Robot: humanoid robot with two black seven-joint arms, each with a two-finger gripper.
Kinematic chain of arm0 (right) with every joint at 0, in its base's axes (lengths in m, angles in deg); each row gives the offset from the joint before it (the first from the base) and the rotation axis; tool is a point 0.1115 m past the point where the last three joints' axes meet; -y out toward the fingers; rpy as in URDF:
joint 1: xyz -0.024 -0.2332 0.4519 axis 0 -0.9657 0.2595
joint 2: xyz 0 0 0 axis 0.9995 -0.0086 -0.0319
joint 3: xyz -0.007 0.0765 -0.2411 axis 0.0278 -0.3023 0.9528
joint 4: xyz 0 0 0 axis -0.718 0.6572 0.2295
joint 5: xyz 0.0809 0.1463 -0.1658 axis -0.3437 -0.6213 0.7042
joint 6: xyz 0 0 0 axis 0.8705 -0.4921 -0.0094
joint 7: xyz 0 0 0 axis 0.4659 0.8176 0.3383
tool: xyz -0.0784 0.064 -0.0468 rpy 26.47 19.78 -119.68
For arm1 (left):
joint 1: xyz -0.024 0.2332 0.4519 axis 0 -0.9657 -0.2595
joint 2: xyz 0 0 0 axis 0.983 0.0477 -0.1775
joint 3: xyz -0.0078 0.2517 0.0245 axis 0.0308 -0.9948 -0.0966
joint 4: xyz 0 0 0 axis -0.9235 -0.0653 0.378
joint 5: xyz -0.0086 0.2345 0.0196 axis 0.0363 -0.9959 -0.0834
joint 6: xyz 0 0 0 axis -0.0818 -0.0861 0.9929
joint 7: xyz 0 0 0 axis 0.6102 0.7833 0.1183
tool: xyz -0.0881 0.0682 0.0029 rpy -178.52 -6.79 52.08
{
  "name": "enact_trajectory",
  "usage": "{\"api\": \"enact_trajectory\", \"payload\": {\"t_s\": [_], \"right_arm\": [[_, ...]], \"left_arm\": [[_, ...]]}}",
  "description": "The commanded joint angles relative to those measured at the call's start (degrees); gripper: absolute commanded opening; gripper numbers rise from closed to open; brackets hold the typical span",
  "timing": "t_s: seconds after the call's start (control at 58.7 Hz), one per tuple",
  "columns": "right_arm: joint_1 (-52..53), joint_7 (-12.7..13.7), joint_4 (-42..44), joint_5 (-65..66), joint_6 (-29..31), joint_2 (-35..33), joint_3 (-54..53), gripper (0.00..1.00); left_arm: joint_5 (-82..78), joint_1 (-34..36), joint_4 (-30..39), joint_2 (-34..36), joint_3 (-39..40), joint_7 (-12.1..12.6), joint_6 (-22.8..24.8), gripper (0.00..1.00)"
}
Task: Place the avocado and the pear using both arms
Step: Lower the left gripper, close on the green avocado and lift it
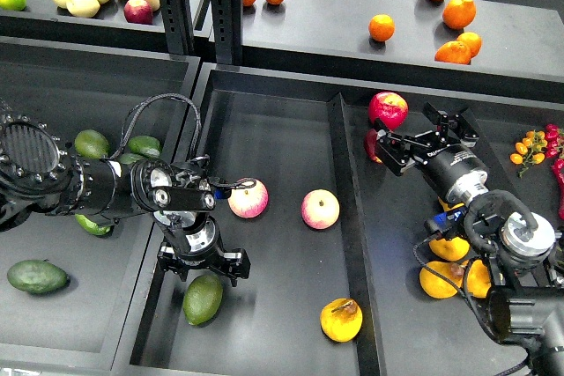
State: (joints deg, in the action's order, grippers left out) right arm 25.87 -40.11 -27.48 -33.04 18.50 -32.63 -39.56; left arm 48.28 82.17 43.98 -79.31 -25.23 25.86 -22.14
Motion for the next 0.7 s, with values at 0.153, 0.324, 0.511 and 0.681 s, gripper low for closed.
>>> {"api": "enact_trajectory", "payload": {"t_s": [0.153,0.324,0.511,0.681], "right_arm": [[-0.2,0.1,-0.1,-0.1,0.0,0.0,0.0,1.00],[-0.3,0.2,-0.7,-0.1,-0.1,0.0,0.0,1.00],[-0.7,0.3,-0.9,-0.1,-0.1,0.0,0.0,1.00],[-0.9,0.4,-0.9,-0.2,0.0,0.0,0.0,1.00]], "left_arm": [[0.0,-0.8,-0.2,-0.2,-0.1,0.0,0.0,0.99],[0.0,-1.8,-0.5,-0.2,0.0,0.0,0.0,0.99],[0.0,-2.2,-0.8,-0.2,0.2,0.0,0.0,0.99],[-0.1,-3.0,-0.8,-0.5,0.8,0.0,0.0,0.96]]}}
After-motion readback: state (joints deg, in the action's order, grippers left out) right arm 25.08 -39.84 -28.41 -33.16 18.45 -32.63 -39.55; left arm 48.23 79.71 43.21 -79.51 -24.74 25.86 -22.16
